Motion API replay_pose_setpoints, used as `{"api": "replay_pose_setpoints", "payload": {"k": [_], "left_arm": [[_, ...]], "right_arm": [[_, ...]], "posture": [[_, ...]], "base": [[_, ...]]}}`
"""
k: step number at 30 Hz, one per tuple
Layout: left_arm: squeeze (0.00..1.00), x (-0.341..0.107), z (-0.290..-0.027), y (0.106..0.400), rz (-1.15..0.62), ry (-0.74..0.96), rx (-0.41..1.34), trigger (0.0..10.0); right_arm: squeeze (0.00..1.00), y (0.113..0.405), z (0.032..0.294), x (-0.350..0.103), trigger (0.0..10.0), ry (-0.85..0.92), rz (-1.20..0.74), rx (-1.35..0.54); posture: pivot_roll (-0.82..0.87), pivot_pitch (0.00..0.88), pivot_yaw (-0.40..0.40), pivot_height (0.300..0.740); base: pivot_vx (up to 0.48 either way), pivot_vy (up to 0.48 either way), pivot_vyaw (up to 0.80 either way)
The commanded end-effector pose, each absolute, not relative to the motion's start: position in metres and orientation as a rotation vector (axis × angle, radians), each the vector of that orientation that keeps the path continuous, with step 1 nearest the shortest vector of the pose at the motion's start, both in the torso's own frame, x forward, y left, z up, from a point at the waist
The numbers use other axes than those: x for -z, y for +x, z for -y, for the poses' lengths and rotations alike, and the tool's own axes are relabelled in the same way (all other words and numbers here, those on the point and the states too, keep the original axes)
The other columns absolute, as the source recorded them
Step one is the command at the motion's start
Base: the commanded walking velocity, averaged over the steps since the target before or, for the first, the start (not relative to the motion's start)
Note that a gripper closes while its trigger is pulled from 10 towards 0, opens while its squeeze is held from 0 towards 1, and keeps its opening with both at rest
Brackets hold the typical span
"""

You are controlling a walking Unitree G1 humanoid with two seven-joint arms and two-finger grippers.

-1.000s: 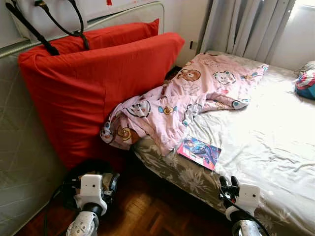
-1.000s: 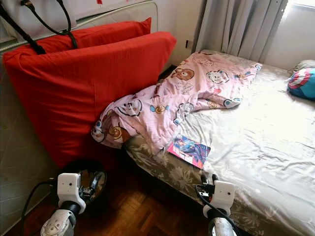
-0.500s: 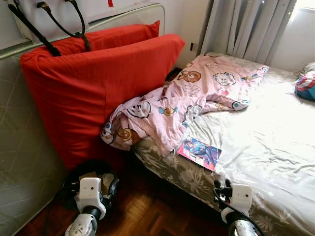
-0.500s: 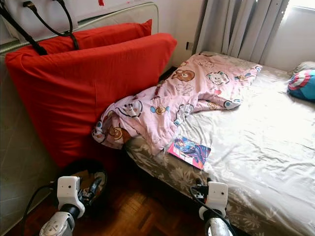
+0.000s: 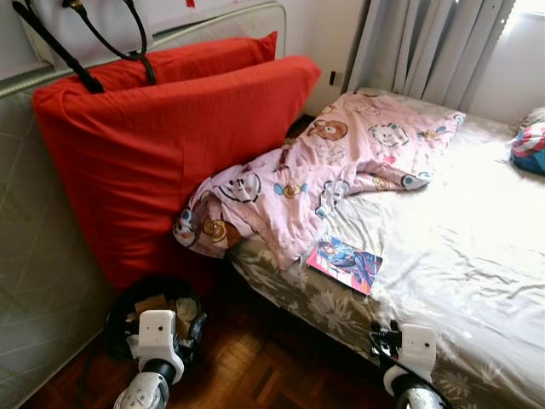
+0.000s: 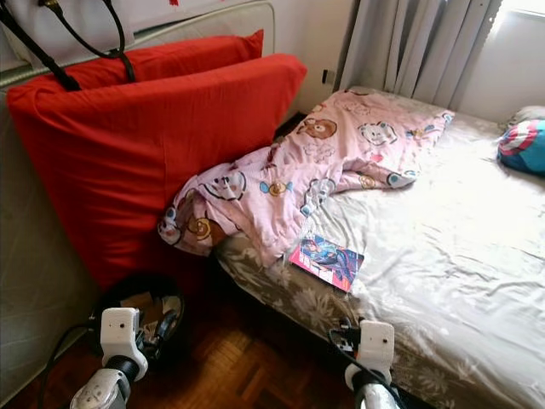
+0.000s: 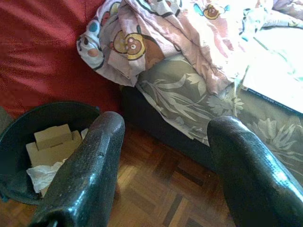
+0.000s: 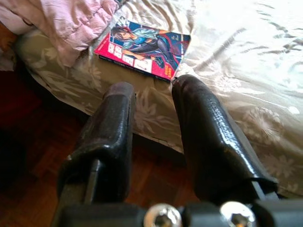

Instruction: Clean up the room

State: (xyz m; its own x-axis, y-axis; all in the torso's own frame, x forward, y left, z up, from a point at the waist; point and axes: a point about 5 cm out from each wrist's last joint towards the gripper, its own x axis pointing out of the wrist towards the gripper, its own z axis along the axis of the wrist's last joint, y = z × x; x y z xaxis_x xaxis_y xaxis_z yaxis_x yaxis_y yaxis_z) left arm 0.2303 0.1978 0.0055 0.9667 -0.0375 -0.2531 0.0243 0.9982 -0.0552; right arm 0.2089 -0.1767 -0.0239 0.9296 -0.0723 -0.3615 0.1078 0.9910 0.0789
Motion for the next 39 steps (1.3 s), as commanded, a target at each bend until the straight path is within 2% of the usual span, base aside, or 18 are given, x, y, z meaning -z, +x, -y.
{"api": "replay_pose_setpoints", "payload": {"k": [1, 3, 7, 10, 30, 39], "left_arm": [[0.00, -0.001, -0.198, 0.227, -0.283, -0.060, 0.028, 10.0], [0.00, 0.002, -0.198, 0.226, -0.297, -0.059, 0.027, 10.0], [0.00, 0.005, -0.199, 0.226, -0.320, -0.055, 0.022, 10.0], [0.00, 0.009, -0.200, 0.224, -0.342, -0.050, 0.014, 10.0], [0.00, 0.008, -0.194, 0.225, -0.327, -0.061, 0.022, 10.0], [0.00, 0.007, -0.193, 0.226, -0.324, -0.061, 0.024, 10.0]], "right_arm": [[0.00, 0.206, 0.178, 0.026, 10.0, 0.106, -0.382, 0.110], [0.00, 0.191, 0.187, 0.043, 10.0, 0.125, -0.480, 0.170], [0.00, 0.185, 0.188, 0.049, 10.0, 0.128, -0.520, 0.178], [0.00, 0.185, 0.187, 0.050, 10.0, 0.135, -0.521, 0.171], [0.00, 0.186, 0.200, 0.066, 10.0, 0.156, -0.612, 0.155], [0.00, 0.189, 0.198, 0.064, 10.0, 0.154, -0.589, 0.142]], "posture": [[-0.04, 0.056, -0.061, 0.740], [-0.04, 0.057, -0.059, 0.740], [-0.04, 0.062, -0.059, 0.740], [-0.05, 0.063, -0.058, 0.740], [-0.05, 0.070, -0.065, 0.740], [-0.05, 0.070, -0.065, 0.740]], "base": [[0.000, 0.000, 0.00], [0.000, 0.000, 0.00], [0.000, 0.000, 0.00], [0.000, 0.000, 0.00], [0.330, 0.000, 0.00], [0.337, 0.000, 0.00]]}}
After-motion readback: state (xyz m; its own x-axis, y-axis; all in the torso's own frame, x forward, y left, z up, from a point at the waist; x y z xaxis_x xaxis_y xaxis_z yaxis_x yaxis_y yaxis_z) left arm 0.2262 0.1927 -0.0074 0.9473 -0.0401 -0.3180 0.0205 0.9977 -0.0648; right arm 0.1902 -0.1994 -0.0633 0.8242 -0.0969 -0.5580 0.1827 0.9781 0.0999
